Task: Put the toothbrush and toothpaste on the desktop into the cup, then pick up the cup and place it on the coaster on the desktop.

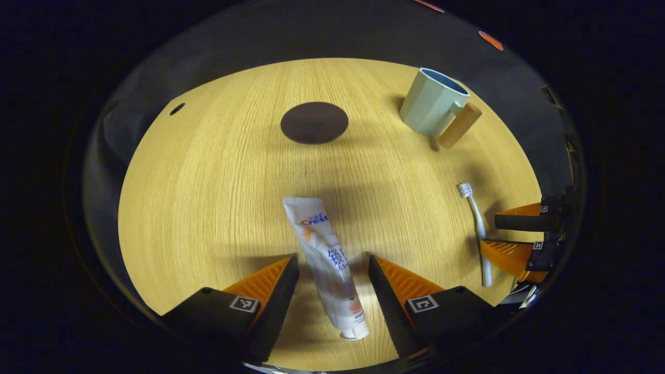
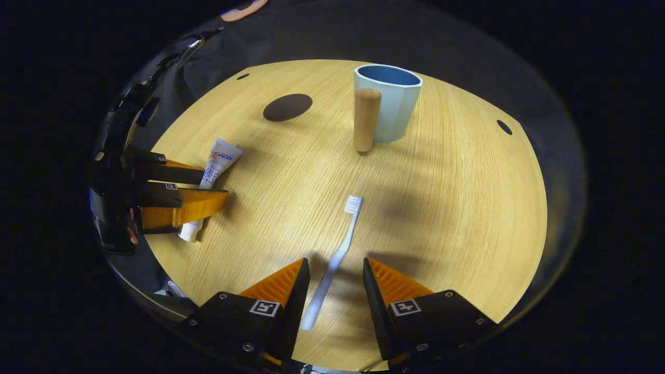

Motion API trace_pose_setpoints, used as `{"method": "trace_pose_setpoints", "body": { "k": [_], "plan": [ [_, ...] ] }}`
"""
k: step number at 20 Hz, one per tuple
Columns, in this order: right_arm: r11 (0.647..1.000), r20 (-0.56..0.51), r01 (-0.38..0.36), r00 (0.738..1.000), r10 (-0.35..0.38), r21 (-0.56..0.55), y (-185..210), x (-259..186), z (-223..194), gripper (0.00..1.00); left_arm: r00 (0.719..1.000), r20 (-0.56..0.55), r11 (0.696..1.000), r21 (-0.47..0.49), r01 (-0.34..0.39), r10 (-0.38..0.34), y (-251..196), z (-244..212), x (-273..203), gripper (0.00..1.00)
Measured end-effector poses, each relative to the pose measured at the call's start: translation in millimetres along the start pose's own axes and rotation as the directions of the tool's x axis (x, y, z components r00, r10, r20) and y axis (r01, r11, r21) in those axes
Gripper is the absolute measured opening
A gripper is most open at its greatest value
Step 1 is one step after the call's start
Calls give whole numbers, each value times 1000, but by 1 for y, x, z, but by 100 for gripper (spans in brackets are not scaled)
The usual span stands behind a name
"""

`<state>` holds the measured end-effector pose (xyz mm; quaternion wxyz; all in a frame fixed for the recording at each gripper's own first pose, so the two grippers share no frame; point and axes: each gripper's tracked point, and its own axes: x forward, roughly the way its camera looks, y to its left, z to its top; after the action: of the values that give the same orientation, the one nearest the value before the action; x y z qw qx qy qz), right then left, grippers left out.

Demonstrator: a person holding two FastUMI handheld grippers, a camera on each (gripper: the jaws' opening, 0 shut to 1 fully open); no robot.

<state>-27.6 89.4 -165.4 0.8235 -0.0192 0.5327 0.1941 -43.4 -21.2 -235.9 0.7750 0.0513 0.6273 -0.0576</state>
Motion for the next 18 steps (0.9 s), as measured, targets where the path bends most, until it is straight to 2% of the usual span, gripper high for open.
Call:
{"method": "trace_pose_setpoints", "body": {
  "k": [1,2,4,6,7,9,10,12,13,15,18],
  "plan": [
    [1000,-5,-2,1000,2,8,0,2,-1,63,1000,-2,1000,-9,-6,6,2,9,-3,81],
    [1000,-10,-1,1000,2,15,-1,4,-2,62,1000,9,1000,-16,-13,13,5,22,-7,80],
    [1000,-7,3,1000,-3,16,-3,5,-2,62,1000,12,999,-33,-21,21,10,48,-17,66],
    [1000,-12,-3,1000,3,17,1,8,-3,58,1000,12,999,-28,-27,27,16,78,-29,48],
    [1000,-5,12,1000,-12,7,0,7,-1,54,1000,16,999,-36,-24,25,18,94,-32,36],
    [999,-3,35,999,-36,-21,0,7,0,43,1000,26,999,-34,-16,17,23,135,-48,19],
    [998,1,53,999,-53,-30,-1,9,1,40,999,30,999,-33,-10,11,25,156,-56,17],
    [998,7,69,998,-69,-12,3,12,2,27,999,39,999,-37,1,0,29,201,-71,17],
    [998,6,70,998,-70,-4,5,12,1,16,999,45,999,-39,10,-8,30,225,-80,17],
    [998,12,56,998,-56,6,8,13,5,9,998,56,999,-23,24,-23,32,274,-99,18],
    [999,25,37,999,-38,25,11,17,9,4,996,75,999,-7,40,-39,39,358,-131,18]
  ]
}}
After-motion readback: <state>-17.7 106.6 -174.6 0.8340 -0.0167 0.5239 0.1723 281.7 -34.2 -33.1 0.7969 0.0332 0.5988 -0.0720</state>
